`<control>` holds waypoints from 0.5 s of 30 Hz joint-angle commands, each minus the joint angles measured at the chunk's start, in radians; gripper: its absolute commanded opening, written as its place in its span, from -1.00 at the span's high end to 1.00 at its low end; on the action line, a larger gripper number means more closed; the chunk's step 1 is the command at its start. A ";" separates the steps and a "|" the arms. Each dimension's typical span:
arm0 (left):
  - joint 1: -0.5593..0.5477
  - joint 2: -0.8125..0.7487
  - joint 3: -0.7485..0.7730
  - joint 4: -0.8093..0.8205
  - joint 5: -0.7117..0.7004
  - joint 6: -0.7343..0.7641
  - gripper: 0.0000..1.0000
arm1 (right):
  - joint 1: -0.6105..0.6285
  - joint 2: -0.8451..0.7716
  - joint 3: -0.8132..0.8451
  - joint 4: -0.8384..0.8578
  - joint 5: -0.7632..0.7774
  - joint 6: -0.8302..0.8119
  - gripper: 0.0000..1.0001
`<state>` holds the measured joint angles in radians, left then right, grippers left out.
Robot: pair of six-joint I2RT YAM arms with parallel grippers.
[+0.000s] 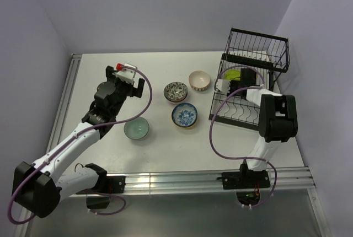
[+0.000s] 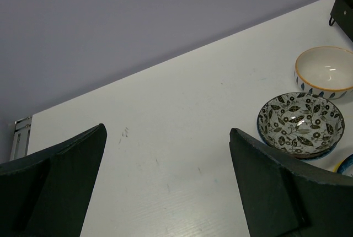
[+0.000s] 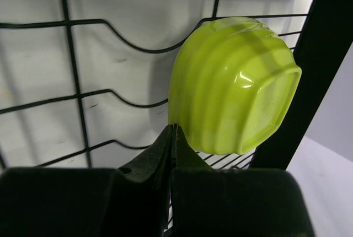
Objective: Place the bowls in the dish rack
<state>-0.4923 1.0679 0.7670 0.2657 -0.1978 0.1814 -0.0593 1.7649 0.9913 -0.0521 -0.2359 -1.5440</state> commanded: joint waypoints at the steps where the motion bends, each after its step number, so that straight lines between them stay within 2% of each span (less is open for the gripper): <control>1: 0.004 0.007 0.008 0.050 0.006 0.006 -0.99 | -0.004 0.025 0.049 0.087 0.001 0.010 1.00; 9: 0.003 0.015 0.011 0.052 0.005 0.007 -0.99 | -0.004 0.074 0.024 0.265 0.017 0.010 1.00; 13: 0.004 0.012 0.012 0.033 0.012 0.007 -0.99 | -0.007 0.073 -0.002 0.330 0.012 -0.007 0.83; 15: 0.006 0.009 0.015 0.023 0.017 0.001 -0.99 | -0.007 0.050 -0.037 0.376 -0.009 -0.022 0.82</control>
<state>-0.4923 1.0840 0.7670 0.2687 -0.1974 0.1822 -0.0597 1.8446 0.9867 0.1967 -0.2268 -1.5463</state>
